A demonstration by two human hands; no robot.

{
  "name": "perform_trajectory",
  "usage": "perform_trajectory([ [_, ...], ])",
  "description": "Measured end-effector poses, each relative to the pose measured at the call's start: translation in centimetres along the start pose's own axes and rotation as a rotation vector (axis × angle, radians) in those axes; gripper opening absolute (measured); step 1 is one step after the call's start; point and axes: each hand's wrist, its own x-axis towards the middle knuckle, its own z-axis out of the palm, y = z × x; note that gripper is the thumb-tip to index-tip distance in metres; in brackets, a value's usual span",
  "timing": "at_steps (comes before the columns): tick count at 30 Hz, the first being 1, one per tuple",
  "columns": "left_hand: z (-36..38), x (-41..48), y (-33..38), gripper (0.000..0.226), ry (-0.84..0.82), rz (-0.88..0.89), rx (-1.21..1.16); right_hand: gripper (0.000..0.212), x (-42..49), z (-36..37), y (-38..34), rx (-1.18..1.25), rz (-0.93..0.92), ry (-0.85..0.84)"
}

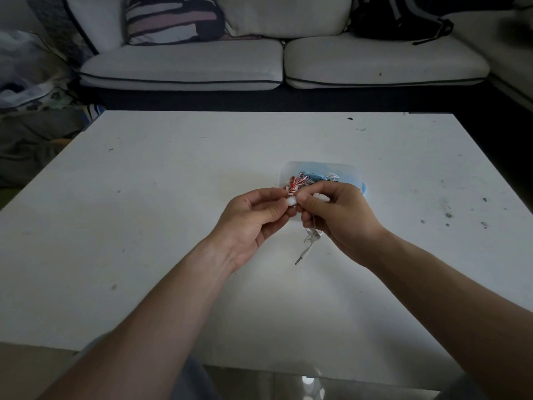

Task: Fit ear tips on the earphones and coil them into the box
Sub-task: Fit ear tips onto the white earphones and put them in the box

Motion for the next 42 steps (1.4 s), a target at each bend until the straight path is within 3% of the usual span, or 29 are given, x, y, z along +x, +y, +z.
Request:
perform_trajectory([
  [21, -0.2, 0.5, -0.3, 0.015, -0.054, 0.018, 0.031, 0.012, 0.2, -0.6, -0.3, 0.119, 0.158, -0.067],
  [27, -0.4, 0.9, -0.8, 0.014, -0.053, 0.062, 0.159, 0.012, 0.2, -0.8, -0.3, -0.001, 0.109, -0.062],
  [35, -0.5, 0.8, -0.7, 0.017, -0.106, 0.028, 0.118, 0.015, 0.2, -0.9, -0.4, 0.096, 0.183, -0.097],
  [42, -0.3, 0.4, -1.0, 0.018, -0.049, 0.075, 0.344, 0.014, -0.1, -1.0, -0.7, 0.119, 0.197, -0.095],
])
